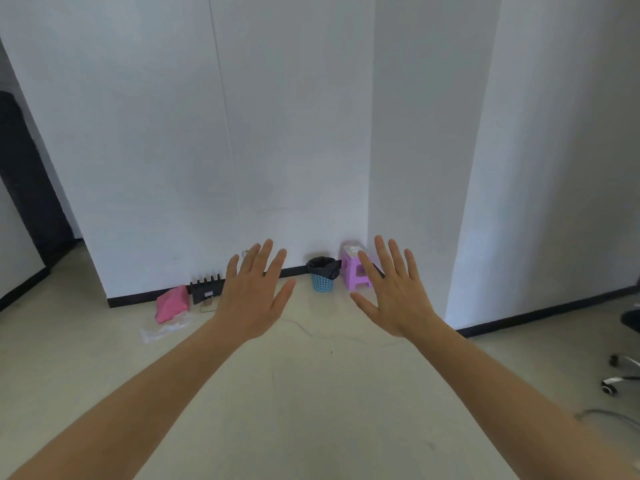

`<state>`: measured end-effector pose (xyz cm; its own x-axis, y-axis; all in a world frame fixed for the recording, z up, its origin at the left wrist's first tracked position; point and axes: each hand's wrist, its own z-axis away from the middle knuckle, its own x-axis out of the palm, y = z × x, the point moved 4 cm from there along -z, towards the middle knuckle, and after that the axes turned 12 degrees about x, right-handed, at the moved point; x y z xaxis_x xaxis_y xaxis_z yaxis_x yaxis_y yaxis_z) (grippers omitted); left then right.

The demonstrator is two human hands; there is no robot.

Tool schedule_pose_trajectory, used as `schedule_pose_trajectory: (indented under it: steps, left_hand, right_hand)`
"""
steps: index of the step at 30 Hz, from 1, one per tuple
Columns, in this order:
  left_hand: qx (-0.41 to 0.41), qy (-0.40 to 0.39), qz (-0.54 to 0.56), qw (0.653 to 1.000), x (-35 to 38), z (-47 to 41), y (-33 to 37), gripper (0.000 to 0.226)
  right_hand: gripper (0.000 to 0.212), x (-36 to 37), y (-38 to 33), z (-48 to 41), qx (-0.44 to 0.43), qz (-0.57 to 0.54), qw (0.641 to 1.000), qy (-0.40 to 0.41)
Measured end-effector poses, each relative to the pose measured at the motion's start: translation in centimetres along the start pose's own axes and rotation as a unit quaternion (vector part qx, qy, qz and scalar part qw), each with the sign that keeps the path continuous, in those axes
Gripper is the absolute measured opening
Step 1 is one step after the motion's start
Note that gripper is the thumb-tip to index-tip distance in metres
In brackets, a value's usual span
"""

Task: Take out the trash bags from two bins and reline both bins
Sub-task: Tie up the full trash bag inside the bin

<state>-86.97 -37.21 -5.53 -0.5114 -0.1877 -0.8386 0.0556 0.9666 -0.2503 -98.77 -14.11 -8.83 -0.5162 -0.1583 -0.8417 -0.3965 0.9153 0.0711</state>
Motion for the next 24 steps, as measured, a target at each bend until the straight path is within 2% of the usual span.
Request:
schedule_pose_trajectory:
  steps: [3,6,8,10,18,24]
  left_hand:
    - [0.016,-0.031,-0.002,0.999,7.0,-8.3,-2.7,0.066]
    - [-0.006,-0.048,0.009,0.999,12.4,-17.5,-6.8,0.069]
    - [-0.009,-0.029,0.002,1.000,13.5,-20.8,-8.5,0.070]
    - [-0.022,-0.042,0.008,0.999,16.2,-24.4,-11.3,0.068]
    - [-0.030,-0.098,0.004,0.995,34.1,-35.8,-24.1,0.072]
    - [-0.046,-0.103,0.059,0.992,45.4,-46.6,-33.9,0.075]
  right_hand:
    - [0.082,7.0,1.7,-7.4,-0.002,-0.008,1.000,-0.019]
    - [0.083,12.5,3.9,-17.5,-0.003,-0.001,0.999,-0.034]
    - [0.085,13.8,5.0,-22.0,0.009,-0.006,1.000,-0.027]
    - [0.087,16.9,5.4,-27.2,0.028,-0.013,0.998,-0.048]
    - [0.085,34.7,0.0,-45.1,-0.015,0.003,0.995,-0.100]
    - [0.081,45.4,-4.4,-57.7,-0.051,0.016,0.990,-0.128]
